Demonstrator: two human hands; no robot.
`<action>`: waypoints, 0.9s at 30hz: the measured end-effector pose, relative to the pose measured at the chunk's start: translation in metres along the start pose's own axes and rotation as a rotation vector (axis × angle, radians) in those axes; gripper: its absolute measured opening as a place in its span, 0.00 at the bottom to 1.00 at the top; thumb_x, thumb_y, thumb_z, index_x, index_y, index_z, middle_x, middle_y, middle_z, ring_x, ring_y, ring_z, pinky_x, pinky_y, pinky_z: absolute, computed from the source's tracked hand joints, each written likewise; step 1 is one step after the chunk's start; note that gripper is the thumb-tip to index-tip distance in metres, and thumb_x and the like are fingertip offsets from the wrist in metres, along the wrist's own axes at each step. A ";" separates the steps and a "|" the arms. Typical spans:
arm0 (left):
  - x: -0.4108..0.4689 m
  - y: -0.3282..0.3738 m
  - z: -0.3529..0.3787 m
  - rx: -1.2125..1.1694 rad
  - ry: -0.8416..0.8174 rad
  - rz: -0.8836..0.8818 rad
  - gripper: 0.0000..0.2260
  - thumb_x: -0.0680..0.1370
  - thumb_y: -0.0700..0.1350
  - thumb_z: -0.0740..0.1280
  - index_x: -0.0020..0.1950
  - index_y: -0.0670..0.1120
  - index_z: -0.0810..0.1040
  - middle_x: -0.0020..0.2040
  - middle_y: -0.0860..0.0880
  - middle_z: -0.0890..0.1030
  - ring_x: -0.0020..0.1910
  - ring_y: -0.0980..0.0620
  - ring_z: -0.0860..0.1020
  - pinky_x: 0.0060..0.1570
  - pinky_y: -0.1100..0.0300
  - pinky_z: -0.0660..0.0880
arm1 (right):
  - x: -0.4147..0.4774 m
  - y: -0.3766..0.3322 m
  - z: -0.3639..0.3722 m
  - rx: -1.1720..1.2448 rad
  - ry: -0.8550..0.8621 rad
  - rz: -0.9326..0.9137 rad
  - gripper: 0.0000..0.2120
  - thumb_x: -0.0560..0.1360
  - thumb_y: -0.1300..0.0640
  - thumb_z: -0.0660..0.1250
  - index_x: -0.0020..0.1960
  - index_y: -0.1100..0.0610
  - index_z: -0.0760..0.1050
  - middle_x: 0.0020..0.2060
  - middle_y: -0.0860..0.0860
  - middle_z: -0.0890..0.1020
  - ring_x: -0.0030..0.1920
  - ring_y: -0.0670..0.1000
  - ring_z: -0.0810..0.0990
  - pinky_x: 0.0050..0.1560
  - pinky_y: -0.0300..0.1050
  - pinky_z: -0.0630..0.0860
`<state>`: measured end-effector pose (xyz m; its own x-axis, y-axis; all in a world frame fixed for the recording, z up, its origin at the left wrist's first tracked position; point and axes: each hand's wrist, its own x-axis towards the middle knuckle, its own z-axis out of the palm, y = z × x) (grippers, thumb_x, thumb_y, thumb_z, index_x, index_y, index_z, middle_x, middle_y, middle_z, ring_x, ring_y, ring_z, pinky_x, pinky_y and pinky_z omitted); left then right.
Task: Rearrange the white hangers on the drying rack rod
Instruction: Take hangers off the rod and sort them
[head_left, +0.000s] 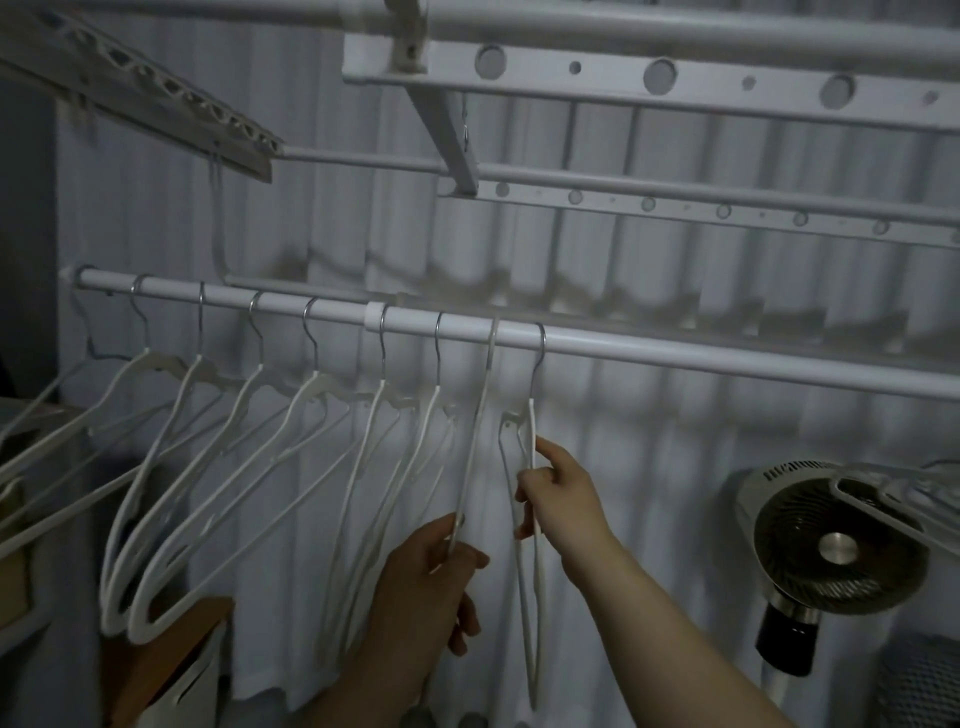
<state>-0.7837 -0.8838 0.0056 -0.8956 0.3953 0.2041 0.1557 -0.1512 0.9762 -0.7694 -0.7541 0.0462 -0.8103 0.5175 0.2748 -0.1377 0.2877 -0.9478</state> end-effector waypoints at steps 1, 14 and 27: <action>0.000 0.000 -0.001 -0.001 -0.003 0.001 0.11 0.76 0.36 0.61 0.49 0.54 0.71 0.40 0.50 0.80 0.15 0.57 0.70 0.14 0.67 0.64 | 0.000 0.000 0.000 -0.003 0.003 0.000 0.23 0.76 0.66 0.56 0.71 0.57 0.61 0.34 0.54 0.71 0.32 0.48 0.72 0.21 0.32 0.71; 0.000 -0.003 -0.002 0.026 -0.020 0.014 0.13 0.76 0.38 0.60 0.44 0.58 0.71 0.38 0.52 0.80 0.16 0.57 0.71 0.16 0.66 0.68 | -0.003 0.001 -0.006 -0.012 0.048 -0.006 0.22 0.77 0.65 0.56 0.70 0.57 0.61 0.34 0.53 0.71 0.32 0.49 0.72 0.21 0.32 0.72; -0.001 -0.005 -0.001 0.264 0.163 0.232 0.13 0.75 0.45 0.64 0.60 0.50 0.73 0.48 0.56 0.75 0.41 0.65 0.72 0.38 0.70 0.68 | -0.006 0.007 -0.018 -0.142 0.155 -0.094 0.19 0.76 0.50 0.60 0.66 0.54 0.67 0.56 0.49 0.71 0.41 0.49 0.74 0.35 0.35 0.72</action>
<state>-0.7839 -0.8840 0.0000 -0.8752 0.2252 0.4281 0.4448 0.0270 0.8952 -0.7556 -0.7404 0.0409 -0.6992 0.5972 0.3931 -0.1180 0.4459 -0.8873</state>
